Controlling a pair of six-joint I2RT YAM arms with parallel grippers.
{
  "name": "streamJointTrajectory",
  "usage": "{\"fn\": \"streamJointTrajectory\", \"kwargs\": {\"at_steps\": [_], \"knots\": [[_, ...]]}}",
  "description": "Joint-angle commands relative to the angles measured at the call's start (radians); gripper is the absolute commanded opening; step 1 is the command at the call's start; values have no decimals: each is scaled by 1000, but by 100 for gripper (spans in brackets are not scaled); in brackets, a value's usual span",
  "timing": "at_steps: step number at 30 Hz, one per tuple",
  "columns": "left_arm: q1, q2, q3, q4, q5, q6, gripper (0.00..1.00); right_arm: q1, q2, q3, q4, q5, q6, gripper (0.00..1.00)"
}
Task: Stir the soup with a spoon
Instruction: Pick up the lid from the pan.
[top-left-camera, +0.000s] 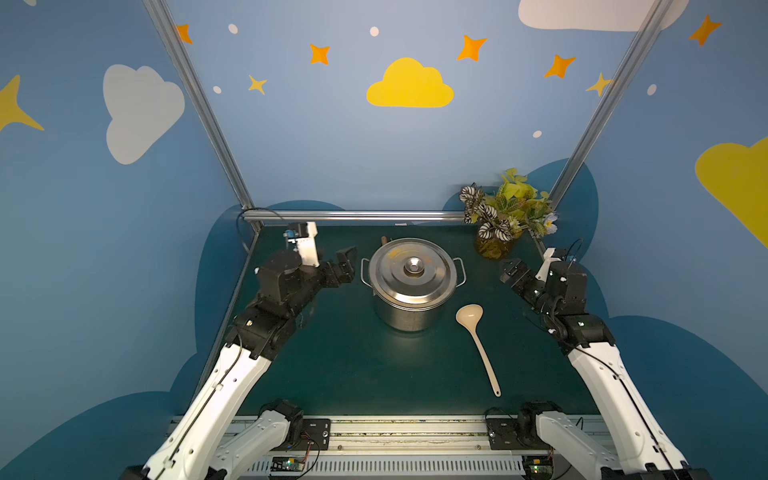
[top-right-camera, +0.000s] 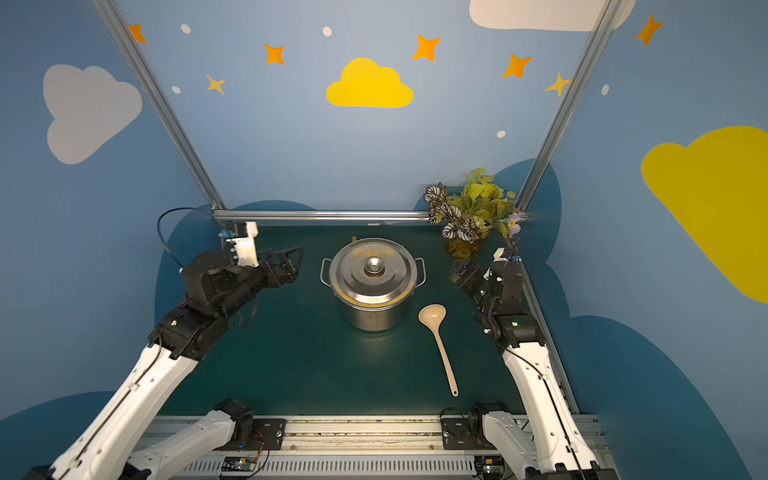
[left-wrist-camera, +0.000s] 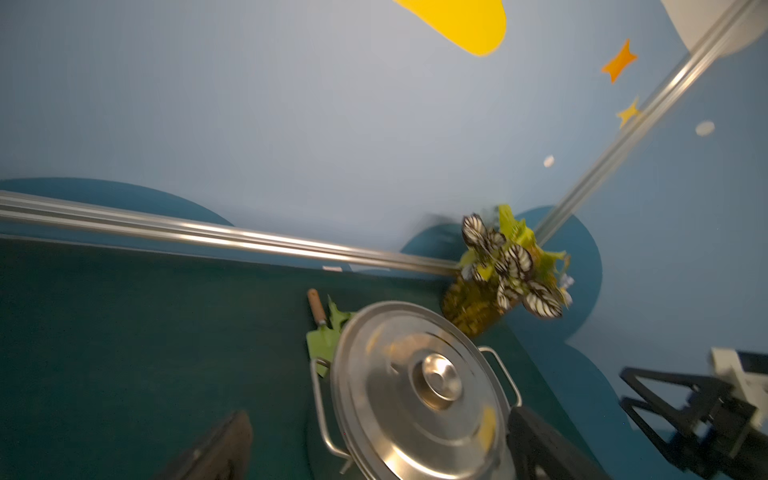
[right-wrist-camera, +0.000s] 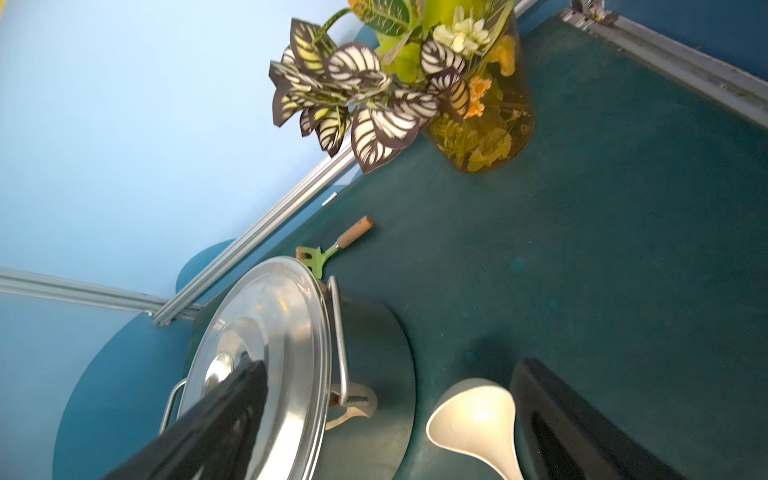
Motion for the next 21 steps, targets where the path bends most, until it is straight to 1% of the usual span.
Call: {"fn": "streamJointTrajectory", "kwargs": {"at_steps": [1, 2, 4, 7, 9, 12, 18, 20, 21], "knots": [[-114, 146, 191, -266, -31, 43, 100, 21, 39, 105, -178, -3, -29, 98], [-142, 195, 257, -318, -52, 48, 99, 26, 44, 117, -204, 8, -35, 98], [-173, 314, 381, -419, -58, 46, 98, 34, 42, 126, -219, 28, -48, 98], [-206, 485, 592, -569, -67, 63, 96, 36, 30, 128, -222, 49, -64, 98], [-231, 613, 735, -668, -88, 83, 96, 36, 26, 129, -224, 51, -67, 98], [-253, 775, 943, -808, -90, 103, 97, 37, 29, 133, -237, 47, -67, 98], [-262, 1033, 1274, -987, -60, 133, 97, 38, 23, 124, -247, 43, -67, 98], [-268, 1099, 1349, -1021, -66, 145, 95, 38, 21, 119, -246, 39, -66, 98], [-270, 1116, 1363, -1022, -68, 145, 94, 38, 21, 116, -246, 40, -67, 98]]}}
